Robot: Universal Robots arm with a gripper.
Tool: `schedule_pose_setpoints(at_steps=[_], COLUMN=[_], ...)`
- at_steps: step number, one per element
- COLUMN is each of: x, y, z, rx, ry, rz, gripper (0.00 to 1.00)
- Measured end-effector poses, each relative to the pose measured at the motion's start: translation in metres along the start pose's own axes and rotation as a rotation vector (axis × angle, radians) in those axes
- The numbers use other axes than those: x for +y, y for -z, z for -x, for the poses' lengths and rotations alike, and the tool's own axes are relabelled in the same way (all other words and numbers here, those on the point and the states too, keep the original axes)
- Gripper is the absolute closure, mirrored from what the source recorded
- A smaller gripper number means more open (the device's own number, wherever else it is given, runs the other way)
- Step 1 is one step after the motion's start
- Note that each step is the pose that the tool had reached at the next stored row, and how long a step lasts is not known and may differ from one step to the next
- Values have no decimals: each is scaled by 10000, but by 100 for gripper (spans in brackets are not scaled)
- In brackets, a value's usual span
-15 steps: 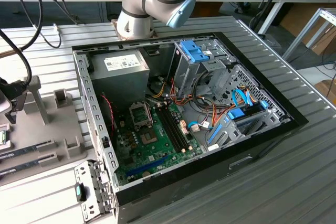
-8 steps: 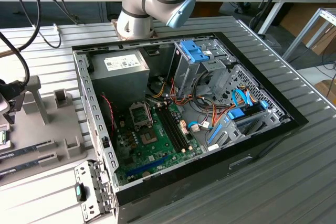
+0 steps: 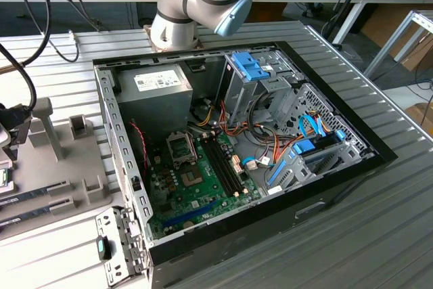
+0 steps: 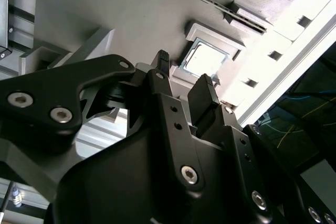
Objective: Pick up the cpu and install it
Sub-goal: 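Pick up the cpu and move it towards the insertion slot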
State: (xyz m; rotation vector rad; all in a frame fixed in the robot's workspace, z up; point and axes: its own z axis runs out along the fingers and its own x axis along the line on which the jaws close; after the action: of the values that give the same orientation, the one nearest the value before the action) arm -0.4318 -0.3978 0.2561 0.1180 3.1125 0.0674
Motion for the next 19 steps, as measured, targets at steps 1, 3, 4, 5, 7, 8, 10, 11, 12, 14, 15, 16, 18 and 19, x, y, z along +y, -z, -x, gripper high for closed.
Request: schedule_pose_setpoints(at_steps=[1,3,4,5,7,8,10,11,12,14,15,16,18,19], x=[0,-1,-1,-1,-1,-1,-2,-2,-2,-2,-2,-3,-3,-3], y=[-1,-2,-2,-4,-5,-6,-7,-8,-9,-10,-11,-11,-13,-14], z=[-1,-8,-10,-13,-15,-16,-19,-21,-22,-26,-29,-32,-35,-37], rx=[0,0,0,-1,-1,-1,-1,0,0,0,0,0,-1,-1], ry=[0,-1,0,0,0,0,0,0,0,0,0,0,0,0], rz=[0,0,0,1,0,0,0,0,0,0,1,0,0,0], gripper=[58,58,58,58,58,58,58,58,58,58,58,58,58,58])
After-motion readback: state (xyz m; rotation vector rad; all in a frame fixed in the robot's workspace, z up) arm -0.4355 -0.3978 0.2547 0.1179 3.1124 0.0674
